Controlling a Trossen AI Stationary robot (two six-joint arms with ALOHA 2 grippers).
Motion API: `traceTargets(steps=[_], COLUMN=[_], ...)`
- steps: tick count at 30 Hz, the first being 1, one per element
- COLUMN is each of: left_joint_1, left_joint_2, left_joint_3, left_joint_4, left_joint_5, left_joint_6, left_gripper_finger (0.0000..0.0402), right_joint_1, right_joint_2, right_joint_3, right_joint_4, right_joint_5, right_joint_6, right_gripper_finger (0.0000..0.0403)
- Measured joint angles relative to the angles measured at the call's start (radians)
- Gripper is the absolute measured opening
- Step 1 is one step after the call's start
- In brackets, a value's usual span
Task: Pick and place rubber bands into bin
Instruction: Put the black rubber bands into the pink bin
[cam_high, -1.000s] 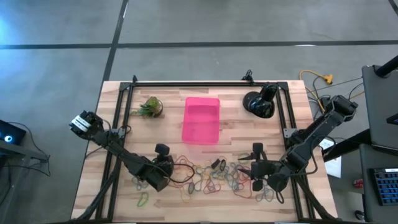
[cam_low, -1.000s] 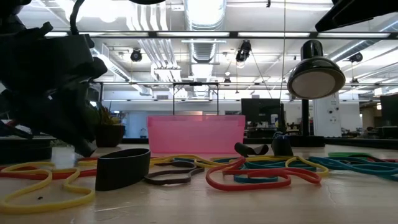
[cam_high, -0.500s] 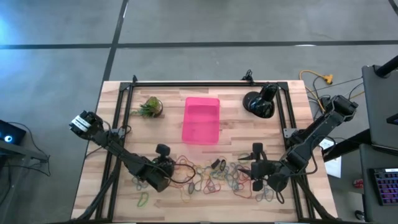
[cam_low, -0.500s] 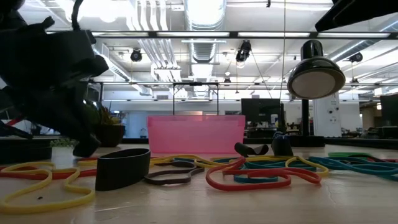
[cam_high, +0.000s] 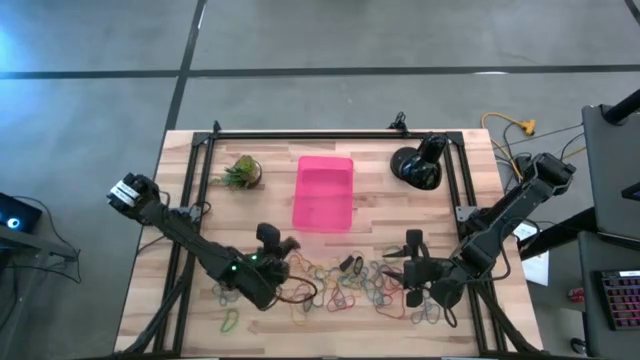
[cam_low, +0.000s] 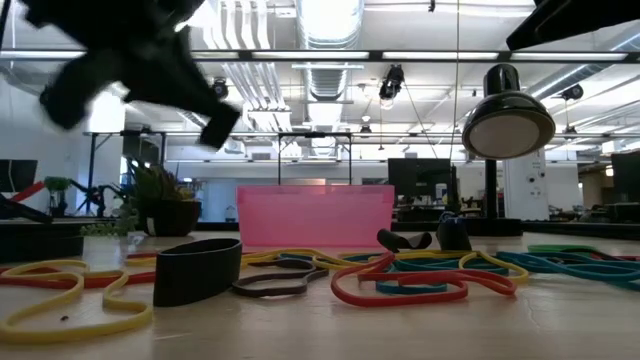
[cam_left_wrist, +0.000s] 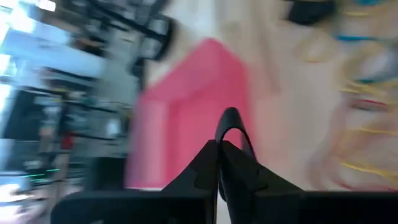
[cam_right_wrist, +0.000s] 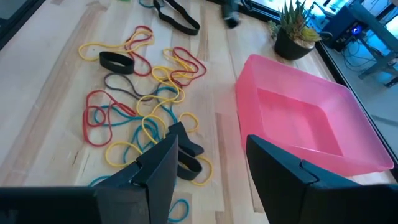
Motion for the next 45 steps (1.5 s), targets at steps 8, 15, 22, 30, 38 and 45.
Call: traceTargets(steps=[8, 15, 22, 30, 38, 45], left_joint_1=[0.230, 0.501, 0.611, 0.621, 0.641, 0.647], left_joint_2=[0.000, 0.000, 0.001, 0.001, 0.001, 0.001], left_joint_3=[-0.017, -0.015, -0.015, -0.003, 0.005, 0.000], left_joint_4=[0.330, 0.372, 0.367, 0.363, 0.363, 0.360], left_joint_5=[0.088, 0.239, 0.514, 0.610, 0.640, 0.691], left_joint_6=[0.341, 0.371, 0.329, 0.317, 0.303, 0.295], left_gripper_finger=[0.0000, 0.0000, 0.0000, 0.0000, 0.0000, 0.0011], right_joint_1=[0.000, 0.000, 0.000, 0.000, 0.000, 0.000], right_joint_2=[0.000, 0.000, 0.000, 0.000, 0.000, 0.000], right_joint_3=[0.000, 0.000, 0.000, 0.000, 0.000, 0.000], right_joint_4=[0.000, -0.001, -0.002, 0.008, 0.018, 0.018], right_joint_5=[0.000, 0.000, 0.000, 0.000, 0.000, 0.000], right_joint_6=[-0.022, -0.025, -0.023, -0.015, -0.011, 0.012], right_gripper_finger=[0.0183, 0.0182, 0.0180, 0.0178, 0.0178, 0.0178])
